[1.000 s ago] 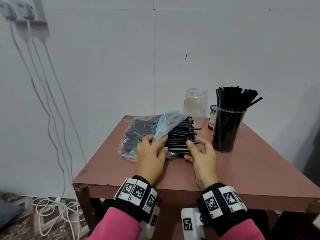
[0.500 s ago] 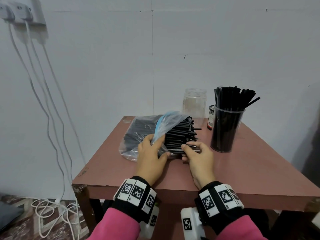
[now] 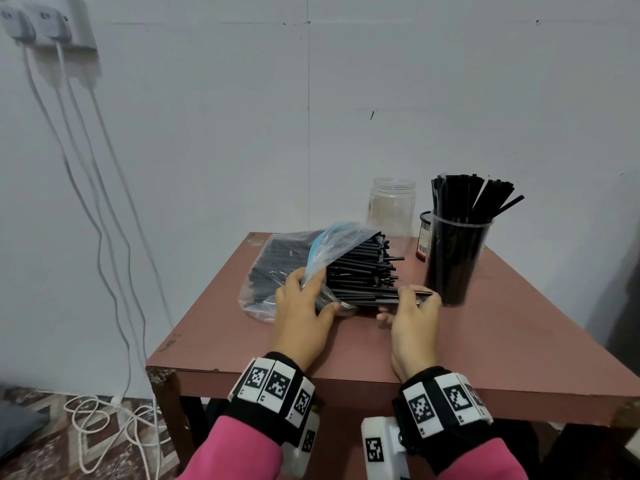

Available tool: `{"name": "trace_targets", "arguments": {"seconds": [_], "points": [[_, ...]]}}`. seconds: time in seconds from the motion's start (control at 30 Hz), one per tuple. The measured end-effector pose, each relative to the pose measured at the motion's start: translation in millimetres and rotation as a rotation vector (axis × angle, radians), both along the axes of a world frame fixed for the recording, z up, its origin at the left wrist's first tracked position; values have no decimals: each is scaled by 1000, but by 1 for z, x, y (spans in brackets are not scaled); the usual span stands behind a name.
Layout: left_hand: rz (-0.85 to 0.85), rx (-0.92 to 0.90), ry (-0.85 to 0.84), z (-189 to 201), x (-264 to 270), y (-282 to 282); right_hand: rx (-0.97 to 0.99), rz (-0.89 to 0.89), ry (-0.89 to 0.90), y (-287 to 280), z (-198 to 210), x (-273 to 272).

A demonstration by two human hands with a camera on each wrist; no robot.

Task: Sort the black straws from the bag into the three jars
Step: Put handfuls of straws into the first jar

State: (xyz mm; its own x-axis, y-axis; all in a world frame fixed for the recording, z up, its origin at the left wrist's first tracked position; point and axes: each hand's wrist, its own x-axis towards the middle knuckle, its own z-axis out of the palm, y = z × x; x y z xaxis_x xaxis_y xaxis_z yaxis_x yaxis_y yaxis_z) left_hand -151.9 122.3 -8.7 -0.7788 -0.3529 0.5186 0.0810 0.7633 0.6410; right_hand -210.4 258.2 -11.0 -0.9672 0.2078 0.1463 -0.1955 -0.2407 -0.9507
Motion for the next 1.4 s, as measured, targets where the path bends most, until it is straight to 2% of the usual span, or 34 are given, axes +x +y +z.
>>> {"name": "trace_targets", "arguments": {"seconds": [0.1, 0.3, 0.53, 0.63, 0.77, 0.83, 0.93, 1.03, 1.13, 1.23, 1.33, 1.4], "points": [[1, -8, -9, 1, 1, 0, -83, -5, 41, 1, 6, 5], [0, -29, -21, 0, 1, 0, 49, 175, 35, -2, 3, 5], [-11, -45, -30, -1, 2, 0, 121, 245, 48, -1, 0, 6], [-4, -26, -8, 0, 1, 0, 100, 183, 58, -2, -1, 6], [27, 9, 38, 0, 1, 0, -63, 49, 76, 0, 2, 5], [22, 0, 32, 0, 1, 0, -117, 73, 79, 2, 5, 7], [11, -6, 19, 1, 2, 1, -54, 154, 86, 0, 3, 8], [16, -3, 21, 1, 2, 1, -29, 71, 79, -1, 2, 7], [22, 1, 23, 1, 2, 1, -165, 14, 60, 1, 8, 6], [25, -3, 15, 2, 1, 1, -280, 120, -10, 2, 11, 6], [19, -13, 5, 2, 2, 1, -212, 266, -42, 2, 11, 4], [19, -17, 12, 2, 1, 1, -213, 257, -57, 2, 10, 3]]}}
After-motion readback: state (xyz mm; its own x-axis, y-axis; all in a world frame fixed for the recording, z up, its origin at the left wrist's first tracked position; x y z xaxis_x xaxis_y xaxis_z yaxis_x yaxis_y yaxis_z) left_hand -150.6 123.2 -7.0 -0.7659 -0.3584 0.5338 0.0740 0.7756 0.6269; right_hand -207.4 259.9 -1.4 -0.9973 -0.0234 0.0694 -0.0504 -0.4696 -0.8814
